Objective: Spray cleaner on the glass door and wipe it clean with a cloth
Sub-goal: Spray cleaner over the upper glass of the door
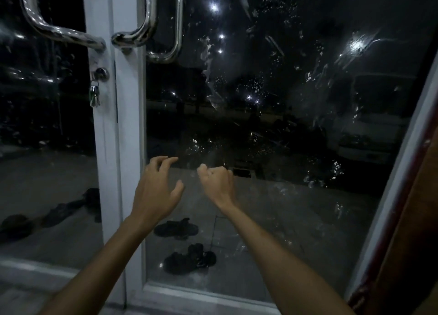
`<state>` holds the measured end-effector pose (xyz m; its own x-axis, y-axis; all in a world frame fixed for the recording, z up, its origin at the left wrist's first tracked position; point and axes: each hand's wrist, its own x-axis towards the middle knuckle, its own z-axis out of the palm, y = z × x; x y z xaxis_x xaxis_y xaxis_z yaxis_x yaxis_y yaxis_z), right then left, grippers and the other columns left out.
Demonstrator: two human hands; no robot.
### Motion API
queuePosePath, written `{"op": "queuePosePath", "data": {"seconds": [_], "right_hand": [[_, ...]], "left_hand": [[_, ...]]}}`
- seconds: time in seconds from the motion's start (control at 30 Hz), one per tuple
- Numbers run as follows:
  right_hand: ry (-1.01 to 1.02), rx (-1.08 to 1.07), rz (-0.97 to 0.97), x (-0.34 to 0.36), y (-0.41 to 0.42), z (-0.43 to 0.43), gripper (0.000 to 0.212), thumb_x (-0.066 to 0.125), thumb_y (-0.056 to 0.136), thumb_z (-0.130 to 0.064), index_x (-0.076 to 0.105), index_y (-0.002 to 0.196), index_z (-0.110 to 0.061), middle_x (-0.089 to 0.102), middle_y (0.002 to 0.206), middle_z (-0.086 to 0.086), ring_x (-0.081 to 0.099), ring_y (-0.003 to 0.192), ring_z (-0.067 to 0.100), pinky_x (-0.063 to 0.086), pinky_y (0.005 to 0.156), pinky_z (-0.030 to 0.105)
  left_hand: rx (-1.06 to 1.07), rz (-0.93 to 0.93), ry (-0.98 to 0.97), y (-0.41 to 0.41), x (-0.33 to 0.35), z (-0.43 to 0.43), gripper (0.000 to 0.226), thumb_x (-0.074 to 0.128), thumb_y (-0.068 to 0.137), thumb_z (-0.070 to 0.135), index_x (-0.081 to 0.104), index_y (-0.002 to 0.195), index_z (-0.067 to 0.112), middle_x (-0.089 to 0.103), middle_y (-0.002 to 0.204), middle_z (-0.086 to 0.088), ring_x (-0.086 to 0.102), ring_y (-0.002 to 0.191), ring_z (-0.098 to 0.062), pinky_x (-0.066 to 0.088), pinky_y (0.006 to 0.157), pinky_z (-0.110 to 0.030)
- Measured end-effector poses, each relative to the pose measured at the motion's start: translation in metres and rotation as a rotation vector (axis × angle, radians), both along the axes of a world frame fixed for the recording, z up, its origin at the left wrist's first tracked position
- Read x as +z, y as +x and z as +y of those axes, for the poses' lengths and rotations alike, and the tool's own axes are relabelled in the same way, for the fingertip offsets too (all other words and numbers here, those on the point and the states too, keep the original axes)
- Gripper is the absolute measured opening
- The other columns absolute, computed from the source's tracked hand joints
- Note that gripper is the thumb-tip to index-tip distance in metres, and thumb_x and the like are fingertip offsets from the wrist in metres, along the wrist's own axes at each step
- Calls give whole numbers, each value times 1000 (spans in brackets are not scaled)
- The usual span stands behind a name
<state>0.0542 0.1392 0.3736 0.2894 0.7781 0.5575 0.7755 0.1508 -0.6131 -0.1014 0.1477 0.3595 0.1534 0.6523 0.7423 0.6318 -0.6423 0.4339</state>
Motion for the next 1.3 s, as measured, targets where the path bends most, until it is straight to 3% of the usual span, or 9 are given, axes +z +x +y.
{"op": "queuePosePath", "data": {"seconds": [0.13,0.3,0.43,0.63,0.9,1.03,1.17,1.3], "right_hand": [[-15,8,-13,-17,1,2,59,44,96,-43,36,46,-14,36,45,-2,38,46,19,29,49,30],[-51,59,-50,-30,9,-1,60,47,95,-47,35,44,-18,34,43,-7,32,41,13,27,49,27],[43,-21,130,-45,29,-9,58,42,100,-34,32,44,-22,29,42,-7,26,40,11,21,47,26],[10,-90,477,-83,81,-22,58,33,91,-54,48,47,-20,47,46,2,46,45,20,38,52,33],[88,-151,637,-90,106,-45,57,38,99,-28,48,45,-14,46,39,1,42,32,16,37,43,27],[89,-146,748,-93,123,-49,56,38,99,-31,48,48,-14,47,43,3,42,34,18,35,40,24],[120,-102,775,-90,141,-54,63,40,93,-47,47,36,-21,48,46,6,43,39,20,35,43,24],[214,-201,804,-85,153,-58,60,38,100,-32,46,42,-18,46,42,5,42,36,19,36,43,26]], "left_hand": [[4,16,-8,-7,-9,4,55,66,84,20,46,134,14,43,133,-11,47,119,-23,43,96,-34],[-14,16,-49,0,-20,5,54,66,84,20,46,135,14,44,133,-11,47,119,-24,41,94,-32],[-41,29,-82,14,-34,3,54,62,83,27,47,133,13,44,131,-10,48,116,-25,46,95,-40],[-76,69,-155,40,-60,-4,60,51,78,35,46,134,14,42,134,-8,45,120,-24,42,99,-36],[-135,79,-181,74,-76,-13,53,61,86,24,46,135,14,41,136,-7,43,123,-20,34,98,-27],[-142,86,-163,86,-79,-15,52,63,85,20,46,135,15,42,134,-7,44,119,-18,36,95,-25],[-160,83,-161,93,-84,-16,52,62,86,20,45,135,16,41,134,-5,40,115,-10,34,94,-24],[-174,94,-191,103,-91,-18,54,61,87,24,42,138,18,38,138,-3,41,121,-14,34,97,-24]]}}
